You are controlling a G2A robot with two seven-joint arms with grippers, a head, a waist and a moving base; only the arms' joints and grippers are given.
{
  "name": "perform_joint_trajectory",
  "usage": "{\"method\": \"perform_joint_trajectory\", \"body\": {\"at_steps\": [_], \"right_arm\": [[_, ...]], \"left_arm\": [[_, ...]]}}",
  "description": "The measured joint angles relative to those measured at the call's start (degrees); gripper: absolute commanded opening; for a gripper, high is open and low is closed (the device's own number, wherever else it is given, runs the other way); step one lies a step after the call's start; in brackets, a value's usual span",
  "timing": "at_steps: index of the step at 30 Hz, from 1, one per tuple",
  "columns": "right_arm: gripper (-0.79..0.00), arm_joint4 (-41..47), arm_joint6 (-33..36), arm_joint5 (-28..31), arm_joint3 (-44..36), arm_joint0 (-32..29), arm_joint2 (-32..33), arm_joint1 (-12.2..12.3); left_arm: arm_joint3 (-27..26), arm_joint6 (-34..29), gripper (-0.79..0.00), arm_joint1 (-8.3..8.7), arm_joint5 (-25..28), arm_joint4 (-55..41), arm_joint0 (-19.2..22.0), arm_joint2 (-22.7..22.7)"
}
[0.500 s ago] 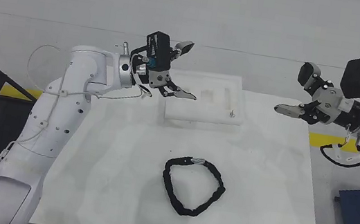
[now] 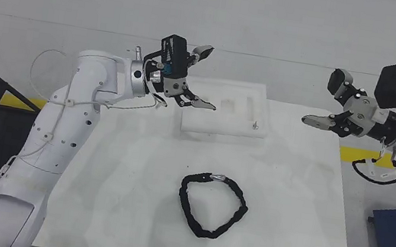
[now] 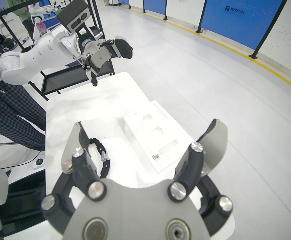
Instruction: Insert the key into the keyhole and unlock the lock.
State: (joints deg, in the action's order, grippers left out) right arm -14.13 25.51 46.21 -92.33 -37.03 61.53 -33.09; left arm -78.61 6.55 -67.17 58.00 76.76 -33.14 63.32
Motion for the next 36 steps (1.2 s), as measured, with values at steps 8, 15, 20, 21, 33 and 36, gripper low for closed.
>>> {"method": "perform_joint_trajectory", "body": {"at_steps": [8,15,20,21,33,36], "right_arm": [[0.000,-5.4,0.3,-8.6,-1.3,-2.5,-3.1,-1.2],[0.000,-7.7,7.8,-25.3,-3.6,-1.3,-10.2,-4.0],[0.000,-7.9,11.2,-36.3,-3.0,1.3,-16.0,-7.2],[0.000,-7.9,11.4,-37.8,-2.5,1.8,-17.0,-7.8],[0.000,-8.9,16.0,-53.2,7.1,9.7,-28.3,-16.6],[0.000,-8.4,17.1,-54.6,9.6,11.4,-30.0,-18.6]], "left_arm": [[0.0,0.0,0.000,0.00,0.0,0.0,0.0,0.0],[0.0,0.0,0.000,0.00,0.0,0.0,0.0,0.0],[0.0,0.0,0.000,0.00,0.0,0.0,0.0,0.0],[0.0,0.0,0.000,0.00,0.0,0.0,0.0,0.0],[0.0,0.0,0.000,0.00,0.0,0.0,0.0,0.0],[0.0,0.0,0.000,0.00,0.0,0.0,0.0,0.0]]}}
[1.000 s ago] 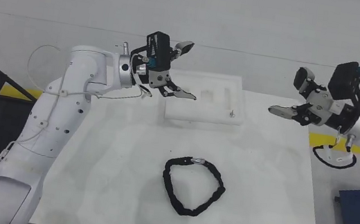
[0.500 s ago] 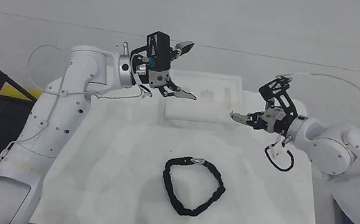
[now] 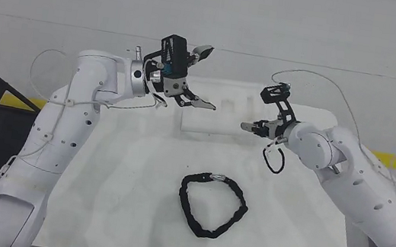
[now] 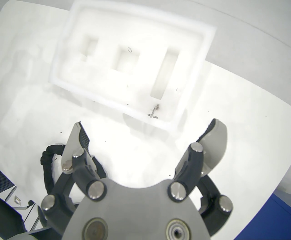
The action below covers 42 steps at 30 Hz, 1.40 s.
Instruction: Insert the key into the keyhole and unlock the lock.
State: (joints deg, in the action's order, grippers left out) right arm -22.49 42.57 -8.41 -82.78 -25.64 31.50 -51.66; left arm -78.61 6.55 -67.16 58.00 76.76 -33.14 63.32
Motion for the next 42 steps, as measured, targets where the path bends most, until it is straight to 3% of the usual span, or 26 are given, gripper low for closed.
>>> {"method": "perform_joint_trajectory", "body": {"at_steps": [12,33,42], "right_arm": [[0.000,8.2,2.1,-7.1,10.1,3.2,-1.4,-6.1],[0.000,8.5,1.5,-7.1,10.3,2.9,-1.1,-6.3],[0.000,10.5,4.7,-11.4,12.5,4.8,-0.4,-8.6]], "left_arm": [[0.0,0.0,0.000,0.00,0.0,0.0,0.0,0.0],[0.0,0.0,0.000,0.00,0.0,0.0,0.0,0.0],[0.0,0.0,0.000,0.00,0.0,0.0,0.0,0.0]]}}
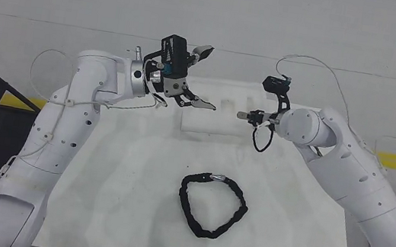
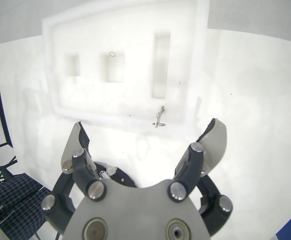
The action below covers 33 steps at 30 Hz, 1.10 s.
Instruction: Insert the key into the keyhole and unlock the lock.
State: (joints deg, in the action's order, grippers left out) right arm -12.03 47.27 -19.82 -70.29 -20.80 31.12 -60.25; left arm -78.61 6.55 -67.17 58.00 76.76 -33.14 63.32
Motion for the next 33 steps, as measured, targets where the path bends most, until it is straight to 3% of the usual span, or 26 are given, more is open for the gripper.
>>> {"method": "perform_joint_trajectory", "body": {"at_steps": [3,5,8,33], "right_arm": [[-0.028,0.0,1.7,1.2,1.0,0.7,-0.7,-1.0],[-0.225,0.1,2.4,1.7,1.8,1.1,-1.0,-1.6],[-0.397,-1.0,3.4,1.8,3.0,1.7,-1.5,-2.3],[-0.486,-7.2,8.1,3.1,9.6,2.5,-1.2,-5.6]], "left_arm": [[0.0,0.0,0.000,0.00,0.0,0.0,0.0,0.0],[0.0,0.0,0.000,0.00,0.0,0.0,0.0,0.0],[0.0,0.0,0.000,0.00,0.0,0.0,0.0,0.0],[0.0,0.0,0.000,0.00,0.0,0.0,0.0,0.0]]}}
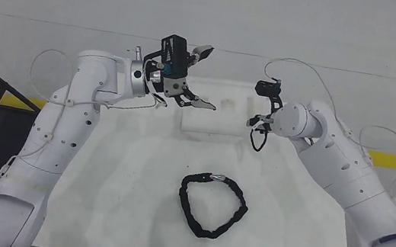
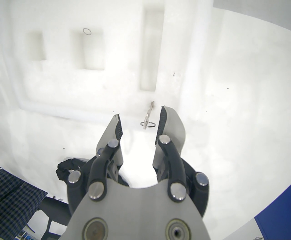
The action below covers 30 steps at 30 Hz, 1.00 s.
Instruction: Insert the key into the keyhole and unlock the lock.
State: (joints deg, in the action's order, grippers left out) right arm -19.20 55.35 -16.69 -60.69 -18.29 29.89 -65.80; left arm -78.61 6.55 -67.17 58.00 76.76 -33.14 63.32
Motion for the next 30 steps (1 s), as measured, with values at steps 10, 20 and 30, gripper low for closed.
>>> {"method": "perform_joint_trajectory", "body": {"at_steps": [10,20,30], "right_arm": [[-0.539,-2.0,0.9,1.5,1.5,-0.6,0.8,-0.7],[-0.674,-3.8,1.2,2.7,3.1,-0.8,1.6,-1.6],[-0.785,-5.0,0.9,3.4,4.6,-1.0,2.4,-2.6]], "left_arm": [[0.0,0.0,0.000,0.00,0.0,0.0,0.0,0.0],[0.0,0.0,0.000,0.00,0.0,0.0,0.0,0.0],[0.0,0.0,0.000,0.00,0.0,0.0,0.0,0.0]]}}
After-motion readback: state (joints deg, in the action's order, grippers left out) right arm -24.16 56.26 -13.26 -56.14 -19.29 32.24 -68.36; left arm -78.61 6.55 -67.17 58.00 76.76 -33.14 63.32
